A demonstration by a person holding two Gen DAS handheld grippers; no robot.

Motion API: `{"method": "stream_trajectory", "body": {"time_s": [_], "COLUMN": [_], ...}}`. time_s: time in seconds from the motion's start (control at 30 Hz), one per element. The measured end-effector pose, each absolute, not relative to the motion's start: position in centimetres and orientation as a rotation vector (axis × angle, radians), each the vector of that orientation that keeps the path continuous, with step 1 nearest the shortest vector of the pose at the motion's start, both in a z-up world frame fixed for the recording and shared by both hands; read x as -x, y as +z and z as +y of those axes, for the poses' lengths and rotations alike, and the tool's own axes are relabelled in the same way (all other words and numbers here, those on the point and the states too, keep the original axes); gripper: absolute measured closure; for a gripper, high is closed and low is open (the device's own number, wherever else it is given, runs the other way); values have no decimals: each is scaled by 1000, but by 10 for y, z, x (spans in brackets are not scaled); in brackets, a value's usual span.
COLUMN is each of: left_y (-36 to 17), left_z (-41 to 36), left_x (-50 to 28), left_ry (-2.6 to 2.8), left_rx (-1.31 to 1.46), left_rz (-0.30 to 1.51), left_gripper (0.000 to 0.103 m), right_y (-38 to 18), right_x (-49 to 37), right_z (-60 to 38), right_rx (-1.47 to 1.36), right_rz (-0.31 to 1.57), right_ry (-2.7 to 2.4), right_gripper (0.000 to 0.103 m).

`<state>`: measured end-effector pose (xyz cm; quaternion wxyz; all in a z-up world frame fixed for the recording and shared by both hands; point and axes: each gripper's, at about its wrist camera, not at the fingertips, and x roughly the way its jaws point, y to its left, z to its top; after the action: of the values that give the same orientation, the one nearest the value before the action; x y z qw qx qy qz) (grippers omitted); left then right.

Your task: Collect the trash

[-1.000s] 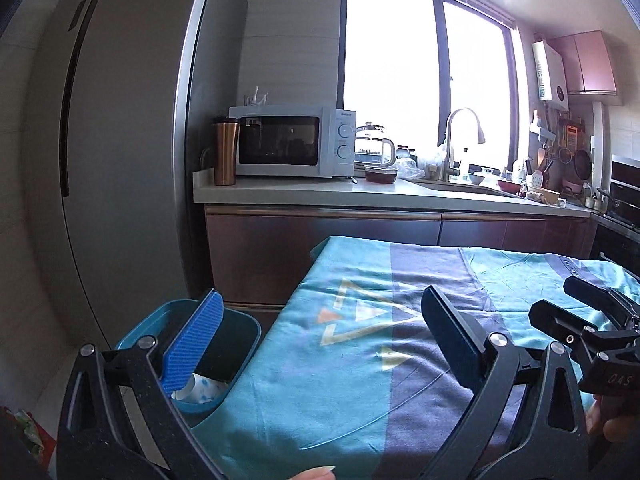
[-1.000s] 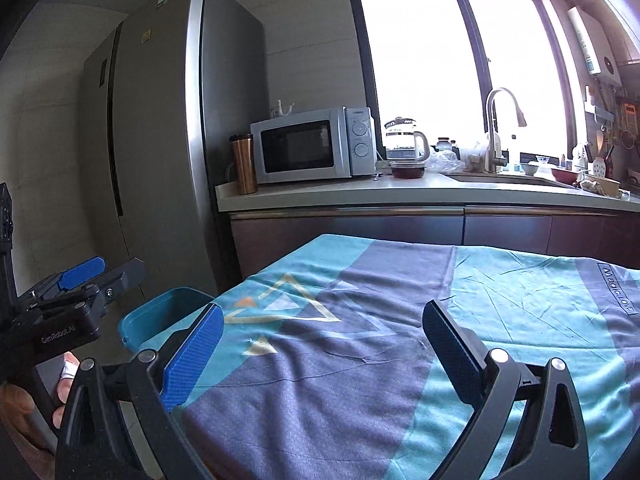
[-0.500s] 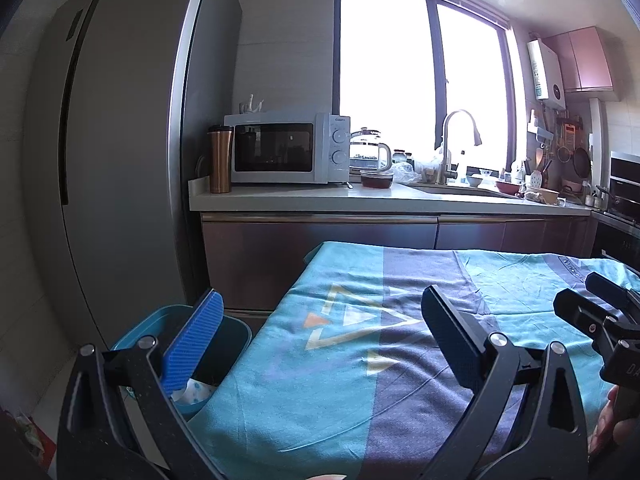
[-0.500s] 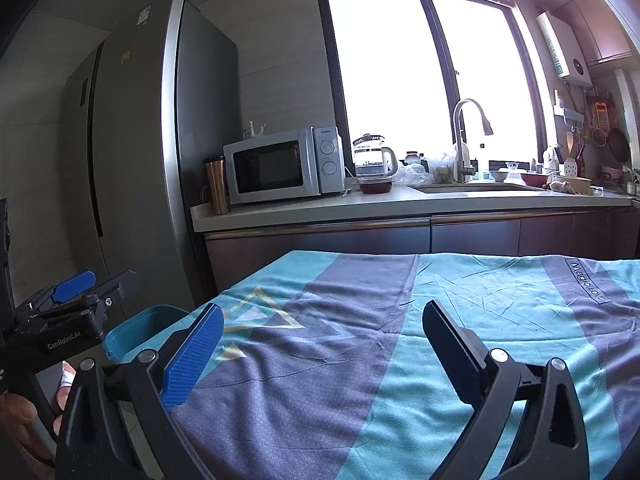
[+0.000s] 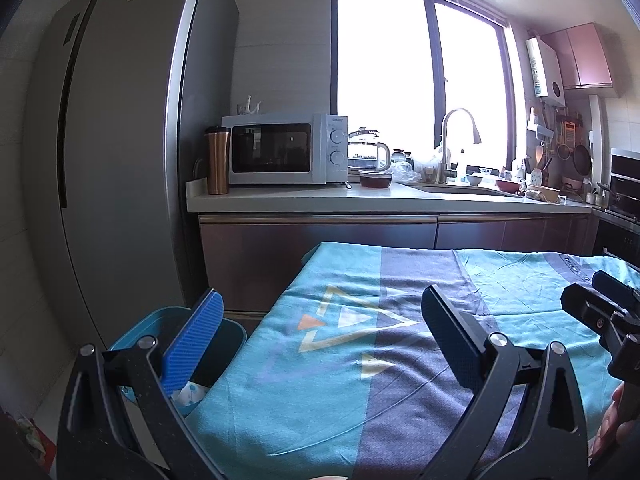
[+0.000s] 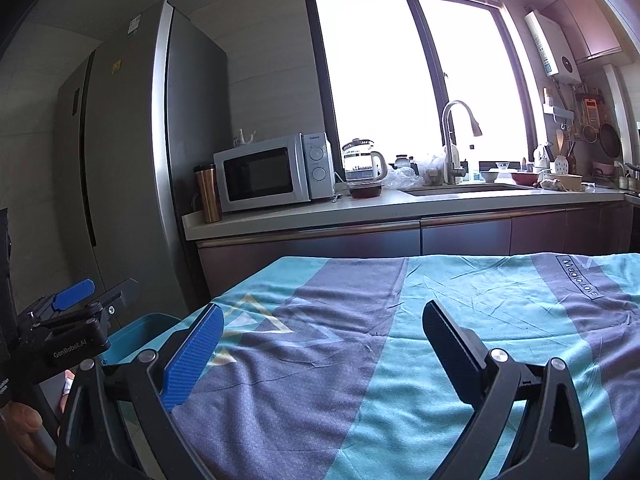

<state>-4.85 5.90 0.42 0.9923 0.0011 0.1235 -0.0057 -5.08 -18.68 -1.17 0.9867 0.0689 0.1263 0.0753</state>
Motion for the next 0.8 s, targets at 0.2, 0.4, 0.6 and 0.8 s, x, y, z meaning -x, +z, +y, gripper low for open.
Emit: {"method": "stream_trajectory", "body": {"time_s": [0.2, 0.4, 0.6, 0.8], "left_y": [4, 2, 2, 2], "left_z": [58, 57, 57, 57], "left_x": [47, 46, 46, 46], "left_ry": [-6, -2, -1, -2], "left_rx": [2, 6, 5, 6], "left_rz": [248, 246, 247, 248], "left_gripper": [5, 5, 5, 5], "right_y": [-12, -12, -13, -13], "right_x": [49, 49, 48, 48], "right_z": [-188, -189, -190, -190], "right_rx": [-138, -140, -143, -143], "right_rz": [255, 256, 259, 257], "right_ry": [150, 149, 150, 151], "right_gripper": [7, 7, 7, 7]}}
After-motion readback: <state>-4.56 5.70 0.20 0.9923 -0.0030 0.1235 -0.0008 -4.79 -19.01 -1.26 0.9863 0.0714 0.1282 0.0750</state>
